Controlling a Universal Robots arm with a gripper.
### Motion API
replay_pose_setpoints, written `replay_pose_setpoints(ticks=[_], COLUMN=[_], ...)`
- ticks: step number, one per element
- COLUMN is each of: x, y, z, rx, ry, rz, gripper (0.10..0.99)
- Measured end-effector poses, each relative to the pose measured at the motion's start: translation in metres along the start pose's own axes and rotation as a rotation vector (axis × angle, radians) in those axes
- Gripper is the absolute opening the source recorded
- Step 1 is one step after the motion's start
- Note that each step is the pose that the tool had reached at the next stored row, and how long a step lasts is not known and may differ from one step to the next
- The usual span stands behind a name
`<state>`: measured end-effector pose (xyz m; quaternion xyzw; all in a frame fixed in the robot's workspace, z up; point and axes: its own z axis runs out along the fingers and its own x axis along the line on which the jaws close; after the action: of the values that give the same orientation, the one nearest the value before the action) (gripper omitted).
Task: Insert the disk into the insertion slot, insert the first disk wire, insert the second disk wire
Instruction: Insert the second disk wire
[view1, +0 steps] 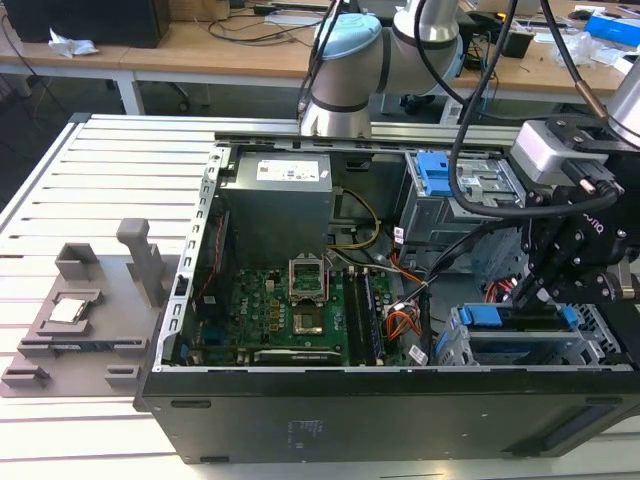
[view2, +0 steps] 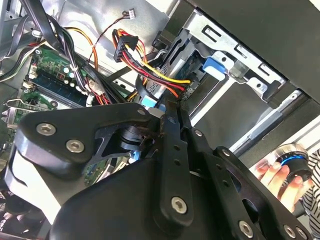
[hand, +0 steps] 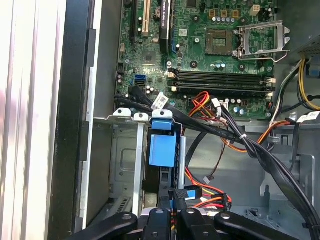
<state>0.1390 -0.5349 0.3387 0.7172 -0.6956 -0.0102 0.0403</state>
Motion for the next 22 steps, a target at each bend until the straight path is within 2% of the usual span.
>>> replay_pose_setpoints(ticks=[6,9,11,15,22], x=[0.0003,0.0005,0.0005,0.0003,0.0015], y=[-0.0047,-0.0048,-0.005,-0.0052,-0.0026], z=[-0.0044,-0.0078,-0.0064,-0.0031,-0.0025], rx=[-0.001,-0.001,-0.001,-0.001,-0.001], ry=[-0.0008,-0.0008,-0.0035,-0.0035,-0.0037], rz=[0.0,0.0,0.0,0.0,0.0], gripper=[0.149,0.149,0.149,0.149,0.149])
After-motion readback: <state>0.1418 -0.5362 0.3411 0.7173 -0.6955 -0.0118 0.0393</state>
